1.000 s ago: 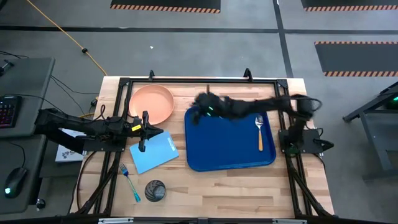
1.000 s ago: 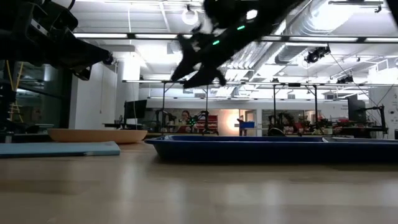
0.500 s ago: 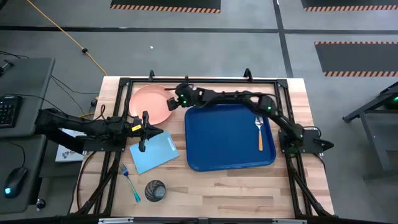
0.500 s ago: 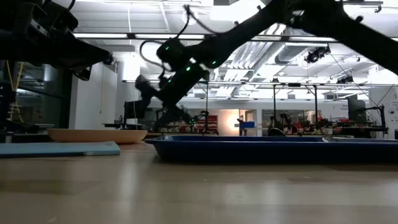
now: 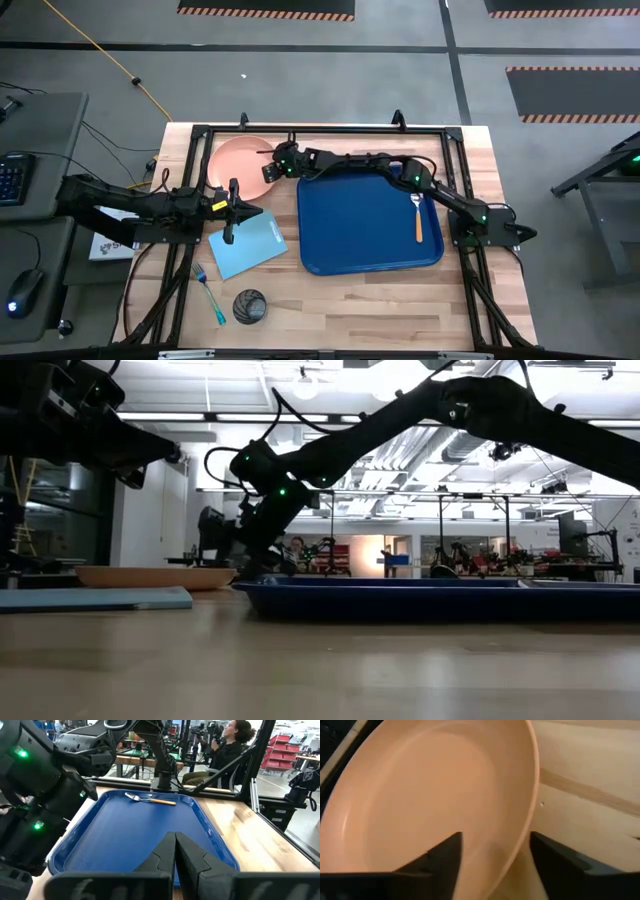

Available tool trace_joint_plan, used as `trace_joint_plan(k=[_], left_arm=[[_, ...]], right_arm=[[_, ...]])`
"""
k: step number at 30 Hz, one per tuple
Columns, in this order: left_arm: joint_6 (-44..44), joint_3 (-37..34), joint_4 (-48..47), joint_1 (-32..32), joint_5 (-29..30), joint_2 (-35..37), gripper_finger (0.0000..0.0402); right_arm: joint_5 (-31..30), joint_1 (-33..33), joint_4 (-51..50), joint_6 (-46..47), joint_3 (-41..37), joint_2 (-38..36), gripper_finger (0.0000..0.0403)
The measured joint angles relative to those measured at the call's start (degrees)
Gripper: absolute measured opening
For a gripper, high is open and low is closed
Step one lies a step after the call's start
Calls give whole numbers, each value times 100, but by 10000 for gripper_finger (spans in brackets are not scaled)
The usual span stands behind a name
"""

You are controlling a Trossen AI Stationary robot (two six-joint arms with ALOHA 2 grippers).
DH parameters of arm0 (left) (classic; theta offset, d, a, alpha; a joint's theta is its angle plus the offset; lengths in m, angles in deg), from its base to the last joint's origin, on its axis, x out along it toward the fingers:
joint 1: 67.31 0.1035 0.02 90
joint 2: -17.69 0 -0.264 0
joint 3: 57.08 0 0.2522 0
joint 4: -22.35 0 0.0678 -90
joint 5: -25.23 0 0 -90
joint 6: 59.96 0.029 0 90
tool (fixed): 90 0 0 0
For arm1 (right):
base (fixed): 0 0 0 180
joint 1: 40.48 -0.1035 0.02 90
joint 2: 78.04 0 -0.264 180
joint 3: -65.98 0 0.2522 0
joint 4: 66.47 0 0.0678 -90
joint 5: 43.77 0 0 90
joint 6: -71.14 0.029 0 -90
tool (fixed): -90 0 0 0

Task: Pick and place plate/cup/fork/spoon on tray
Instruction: Put the pink plate on the blue serving tray to the left of the orange spoon

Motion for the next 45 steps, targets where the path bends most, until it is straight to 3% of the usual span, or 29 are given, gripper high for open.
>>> trace_joint_plan(k=[4, 6, 11, 22, 30, 33, 36, 45], left_arm=[[0, -1, 0, 2, 0, 0, 0], [0, 0, 2, 1, 0, 0, 0], [0, 1, 1, 1, 1, 0, 0], [0, 1, -2, 0, 0, 0, 0], [0, 1, -18, 1, 0, 0, 0], [0, 1, -54, 0, 0, 0, 0], [0, 1, -97, 0, 1, 0, 0], [0, 0, -120, 1, 0, 0, 0]], right_arm=[[-56, 0, 48, -24, 0, 0, 59], [-62, 17, 129, -225, 0, -1, 18], [-381, 10, -229, -537, -6, -282, 12], [-1425, 84, -1859, -1709, -11, -1679, 3], [-1959, 160, -4523, -2575, -296, -3057, 1], [-1997, 127, -5128, -2503, -968, -3805, 1], [-2082, -30, -4983, -2181, -2235, -4824, 1], [-1697, -803, -2458, -1067, -6572, -8035, 0]])
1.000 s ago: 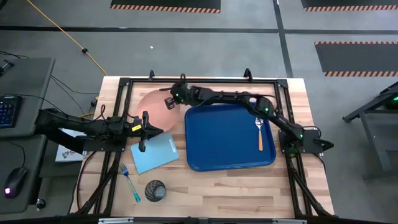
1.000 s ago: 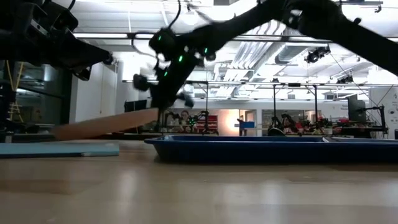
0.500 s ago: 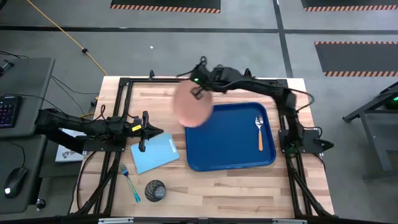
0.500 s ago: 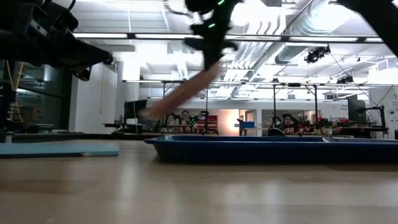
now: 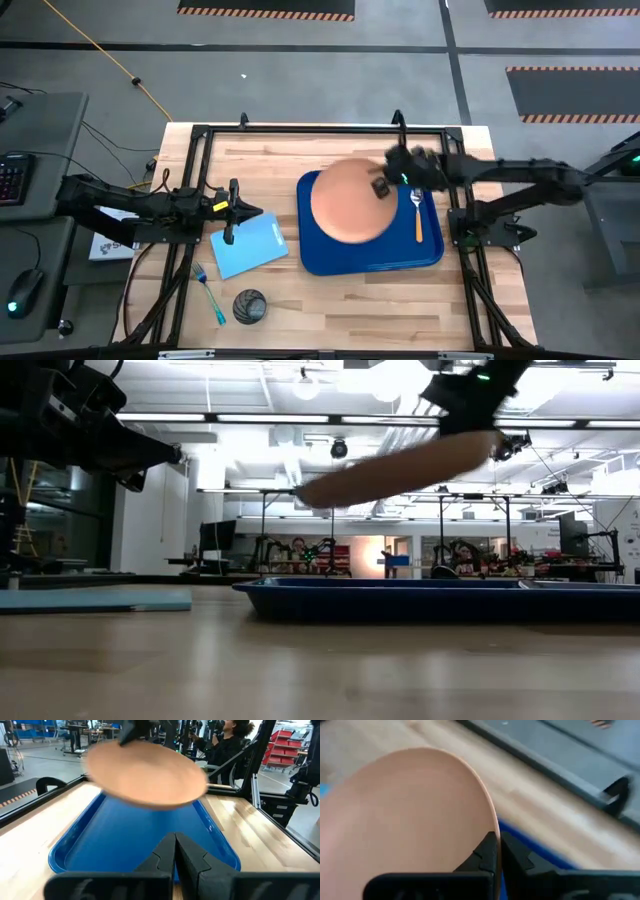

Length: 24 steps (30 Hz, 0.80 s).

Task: Pick and place plate/cup/fork/spoon on tray
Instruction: Put the pink plate on the blue serving tray to the left of the orange spoon

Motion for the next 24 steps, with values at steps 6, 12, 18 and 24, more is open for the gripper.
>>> trace_joint_plan(k=[6, 12, 18, 24], left_arm=[[0, 1, -2, 0, 0, 0, 0], [0, 1, -4, -1, 0, 0, 0], [0, 1, -7, -1, 0, 0, 0], [0, 1, -7, 0, 0, 0, 0]], right_arm=[[-82, -475, 846, 925, -1717, -995, 0], [-53, -760, 1494, 1547, -2715, -1168, 0], [-388, -775, 2357, 1803, -3267, -1140, 0], [-510, -757, 2752, 1833, -3469, -1139, 0]])
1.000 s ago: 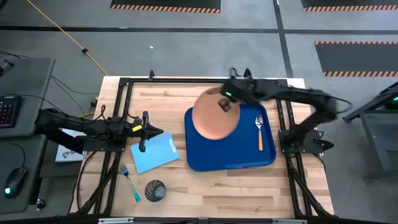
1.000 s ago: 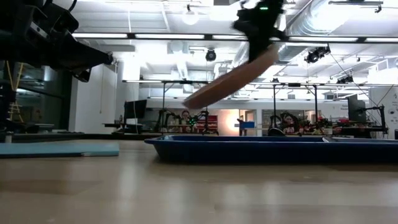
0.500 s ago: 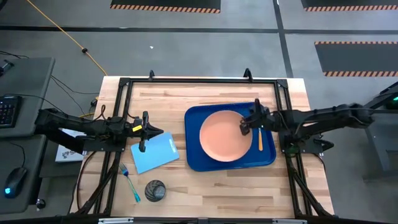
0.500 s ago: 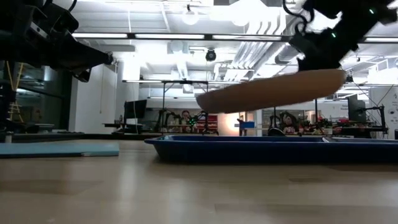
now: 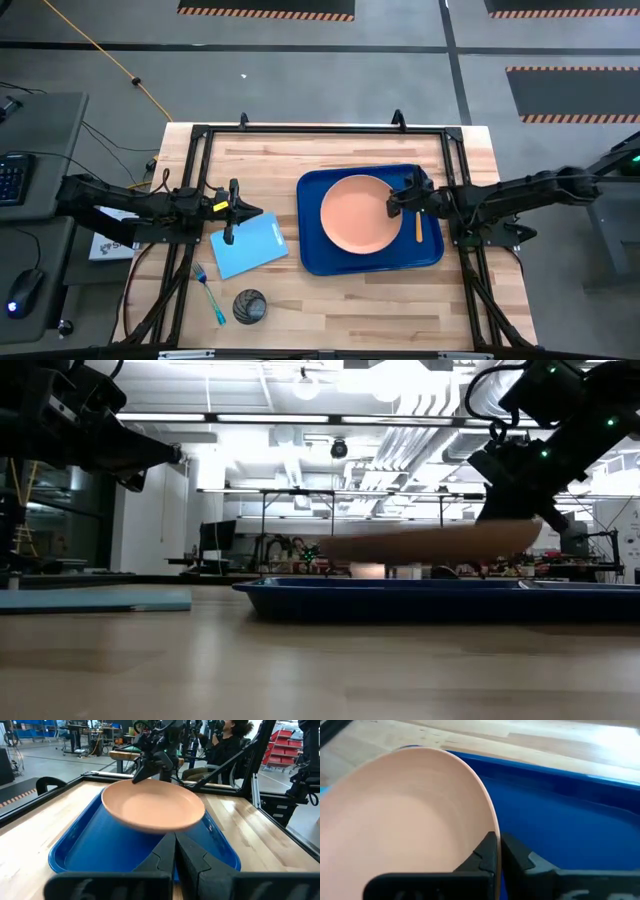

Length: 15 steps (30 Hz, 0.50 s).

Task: Pick and place plate/cup/fork/spoon on tray
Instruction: Put the pink plate on the blue serving tray to the left of the orange spoon

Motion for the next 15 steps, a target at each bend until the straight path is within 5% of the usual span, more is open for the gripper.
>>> trace_joint_plan(k=[15], left_arm=[[0, 0, -2, 1, 0, 0, 0]], right_arm=[[32, -17, 1327, 131, 0, 1490, 0]])
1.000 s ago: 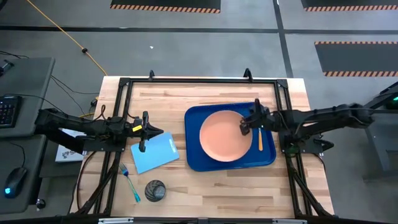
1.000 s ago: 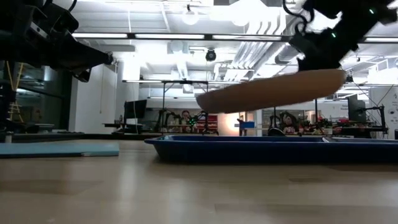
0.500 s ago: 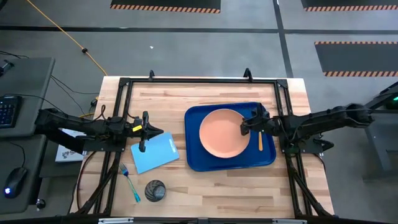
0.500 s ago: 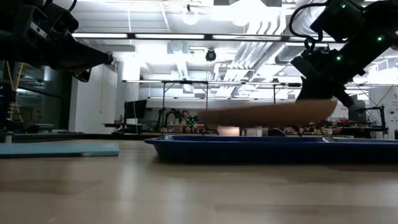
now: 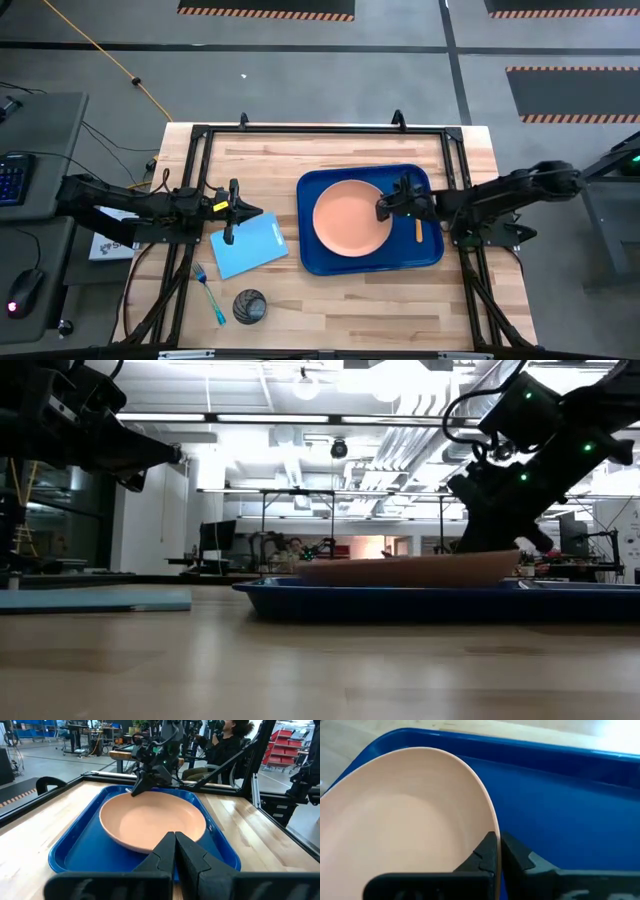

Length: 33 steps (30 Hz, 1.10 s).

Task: Pick and place plate/cup/fork/spoon on tray
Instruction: Put the pink plate on the blue serving tray to the left of the orange spoon

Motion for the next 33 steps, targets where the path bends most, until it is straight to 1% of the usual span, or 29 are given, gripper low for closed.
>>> trace_joint_plan(k=[8, 13, 16, 19, 22, 25, 29, 33], left_arm=[[1, 0, 0, -1, 0, 0, 0], [0, 0, 0, -2, 0, 0, 0], [0, 0, 0, -1, 0, 0, 0], [0, 0, 0, -2, 0, 0, 0], [0, 0, 0, -1, 0, 0, 0], [0, 0, 0, -2, 1, 0, 0], [0, 0, 0, -2, 0, 0, 0], [0, 0, 1, -1, 0, 0, 0]], right_arm=[[44, 0, 737, 137, 0, 551, 2], [21, 2, 756, 152, 0, 562, 19], [23, 2, 754, 144, 2, 551, 35], [22, 4, 755, 50, 4, 551, 66], [17, 17, 745, -66, 4, 506, 107], [-21, 17, 717, -390, 7, 289, 152], [-35, 17, 493, -858, 7, -366, 204], [-143, -15, 6, -1156, 9, -1263, 235]])
